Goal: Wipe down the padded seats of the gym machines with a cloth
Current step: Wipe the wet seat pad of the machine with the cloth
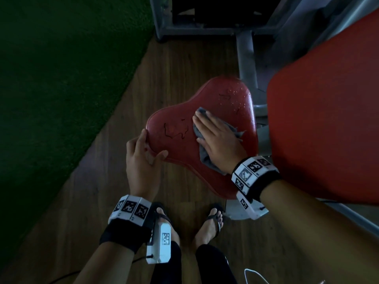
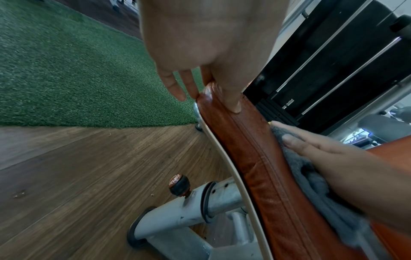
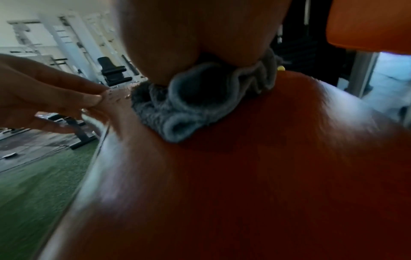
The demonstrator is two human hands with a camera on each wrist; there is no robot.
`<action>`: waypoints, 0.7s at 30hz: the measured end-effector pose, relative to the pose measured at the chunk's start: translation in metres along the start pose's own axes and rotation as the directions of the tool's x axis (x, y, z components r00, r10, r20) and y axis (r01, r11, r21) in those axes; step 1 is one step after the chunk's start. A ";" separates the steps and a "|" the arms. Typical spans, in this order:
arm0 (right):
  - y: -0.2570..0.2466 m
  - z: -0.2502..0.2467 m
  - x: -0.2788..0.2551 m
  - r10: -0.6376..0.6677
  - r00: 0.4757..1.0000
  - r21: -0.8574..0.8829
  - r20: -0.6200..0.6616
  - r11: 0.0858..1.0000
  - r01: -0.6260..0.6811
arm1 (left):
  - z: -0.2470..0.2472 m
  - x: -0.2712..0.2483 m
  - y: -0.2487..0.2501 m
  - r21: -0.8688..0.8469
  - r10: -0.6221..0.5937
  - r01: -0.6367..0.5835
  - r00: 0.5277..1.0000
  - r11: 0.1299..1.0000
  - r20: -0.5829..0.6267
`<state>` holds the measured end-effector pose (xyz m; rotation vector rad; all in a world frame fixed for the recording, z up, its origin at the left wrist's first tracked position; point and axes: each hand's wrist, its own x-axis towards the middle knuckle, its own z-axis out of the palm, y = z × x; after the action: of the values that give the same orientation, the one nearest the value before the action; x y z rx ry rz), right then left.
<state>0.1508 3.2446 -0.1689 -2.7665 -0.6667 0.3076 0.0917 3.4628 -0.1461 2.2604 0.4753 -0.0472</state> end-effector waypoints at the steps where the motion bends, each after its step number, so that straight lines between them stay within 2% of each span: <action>1: 0.001 -0.003 0.007 -0.005 1.000 -0.018 0.015 1.000 0.005 | 0.000 0.000 0.000 0.001 -0.004 0.004 1.000 1.000 -0.002; 7: 0.009 -0.018 0.059 0.004 0.999 0.001 0.041 1.000 -0.004 | 0.002 0.000 0.000 0.016 0.004 -0.004 1.000 1.000 0.001; 10: 0.011 -0.017 0.066 0.020 1.000 0.005 0.006 1.000 -0.020 | 0.001 0.000 0.002 0.023 -0.001 0.001 1.000 1.000 0.005; 15: 0.008 -0.012 0.045 0.130 0.990 0.075 -0.052 0.989 -0.126 | 0.001 0.000 0.005 0.026 -0.021 0.021 1.000 0.999 0.010; 21: 0.016 -0.001 -0.015 0.234 0.963 0.087 -0.131 0.971 -0.224 | 0.003 -0.001 0.006 -0.005 -0.043 0.043 0.999 0.999 0.008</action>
<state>0.1449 3.2234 -0.1706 -2.7666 -0.2947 0.1773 0.0932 3.4570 -0.1439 2.2445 0.5198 -0.0767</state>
